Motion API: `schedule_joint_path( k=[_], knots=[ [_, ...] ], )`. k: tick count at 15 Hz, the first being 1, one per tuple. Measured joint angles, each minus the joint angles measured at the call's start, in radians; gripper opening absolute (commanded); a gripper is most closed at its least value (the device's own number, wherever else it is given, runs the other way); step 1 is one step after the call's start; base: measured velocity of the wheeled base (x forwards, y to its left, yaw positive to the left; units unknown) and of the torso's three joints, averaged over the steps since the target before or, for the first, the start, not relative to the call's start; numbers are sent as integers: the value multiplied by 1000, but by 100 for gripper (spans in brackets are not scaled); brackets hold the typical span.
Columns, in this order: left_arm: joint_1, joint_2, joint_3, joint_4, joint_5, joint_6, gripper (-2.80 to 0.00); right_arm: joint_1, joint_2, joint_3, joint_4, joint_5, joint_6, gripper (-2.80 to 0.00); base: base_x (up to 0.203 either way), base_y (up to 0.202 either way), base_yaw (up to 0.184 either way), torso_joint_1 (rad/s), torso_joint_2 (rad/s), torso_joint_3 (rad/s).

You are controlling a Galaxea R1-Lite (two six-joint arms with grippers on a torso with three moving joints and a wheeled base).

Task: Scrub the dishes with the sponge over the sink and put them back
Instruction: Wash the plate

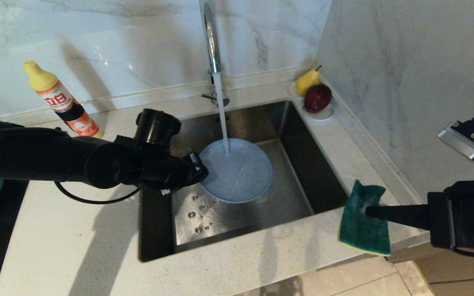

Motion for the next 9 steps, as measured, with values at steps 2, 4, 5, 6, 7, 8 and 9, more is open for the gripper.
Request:
schedule_joint_path(
  k=[2,4,5,6,7,8,9],
  knots=[
    [14,-37,17,7,18,27,-280,0,3,5,-1,1,0,-280,0,0,0,0,0,0],
    [29,-82,32,7,99,99,-280,2,3,9,-1,2,2,-280,0,0,0,0,0,0],
    [32,-106,37,8,162,138,-280,4,0,9,0,1,2,-280,0,0,0,0,0,0],
    [35,-130,43,7,221,175,-280,4,-5,11,1,1,2,-280,0,0,0,0,0,0],
    [36,-155,52,2,273,219,-280,5,-12,15,1,1,2,-280,0,0,0,0,0,0],
    [37,-179,60,-1,320,260,-280,5,-19,20,3,0,2,-280,0,0,0,0,0,0],
    [37,-201,64,-6,361,294,-280,5,-26,28,7,0,3,-280,0,0,0,0,0,0]
  ],
)
